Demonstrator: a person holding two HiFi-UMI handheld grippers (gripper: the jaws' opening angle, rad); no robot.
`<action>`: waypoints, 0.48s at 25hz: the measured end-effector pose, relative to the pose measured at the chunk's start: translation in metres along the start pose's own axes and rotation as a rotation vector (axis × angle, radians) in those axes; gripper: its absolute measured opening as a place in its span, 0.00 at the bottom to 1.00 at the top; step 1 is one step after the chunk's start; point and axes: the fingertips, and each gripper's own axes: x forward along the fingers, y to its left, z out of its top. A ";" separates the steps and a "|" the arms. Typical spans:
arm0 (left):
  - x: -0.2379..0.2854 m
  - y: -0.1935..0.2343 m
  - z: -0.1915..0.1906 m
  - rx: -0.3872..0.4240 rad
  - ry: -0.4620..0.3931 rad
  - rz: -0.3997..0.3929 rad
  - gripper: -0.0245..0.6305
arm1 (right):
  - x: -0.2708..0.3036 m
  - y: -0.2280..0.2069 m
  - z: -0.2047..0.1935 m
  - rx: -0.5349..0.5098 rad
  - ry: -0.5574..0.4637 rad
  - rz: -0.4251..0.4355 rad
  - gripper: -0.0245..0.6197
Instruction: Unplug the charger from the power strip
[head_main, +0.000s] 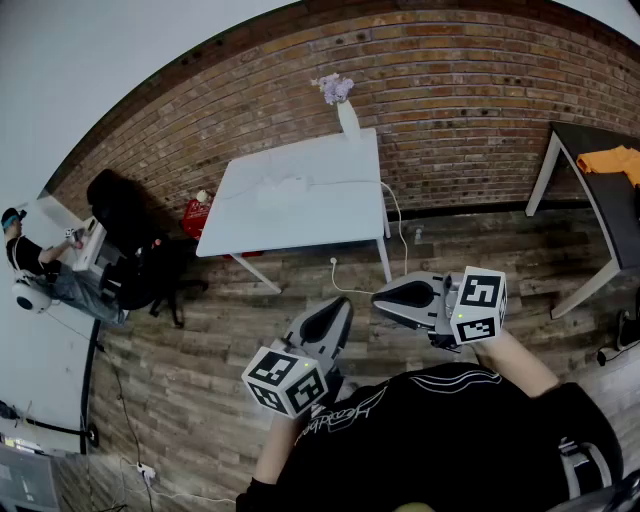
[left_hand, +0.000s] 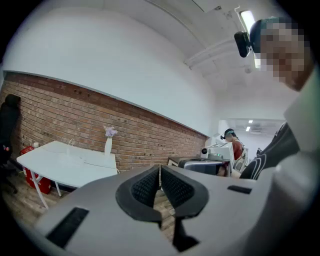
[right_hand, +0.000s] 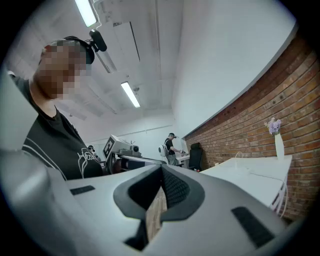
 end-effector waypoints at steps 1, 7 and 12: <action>-0.001 -0.001 0.000 -0.002 0.000 0.001 0.06 | 0.000 0.002 0.001 -0.001 0.003 0.001 0.03; -0.001 -0.006 0.004 0.000 -0.003 -0.010 0.06 | 0.000 0.009 0.004 -0.012 0.015 0.005 0.03; 0.000 -0.009 0.004 0.014 0.003 -0.020 0.06 | -0.002 0.008 0.003 -0.010 0.011 -0.013 0.03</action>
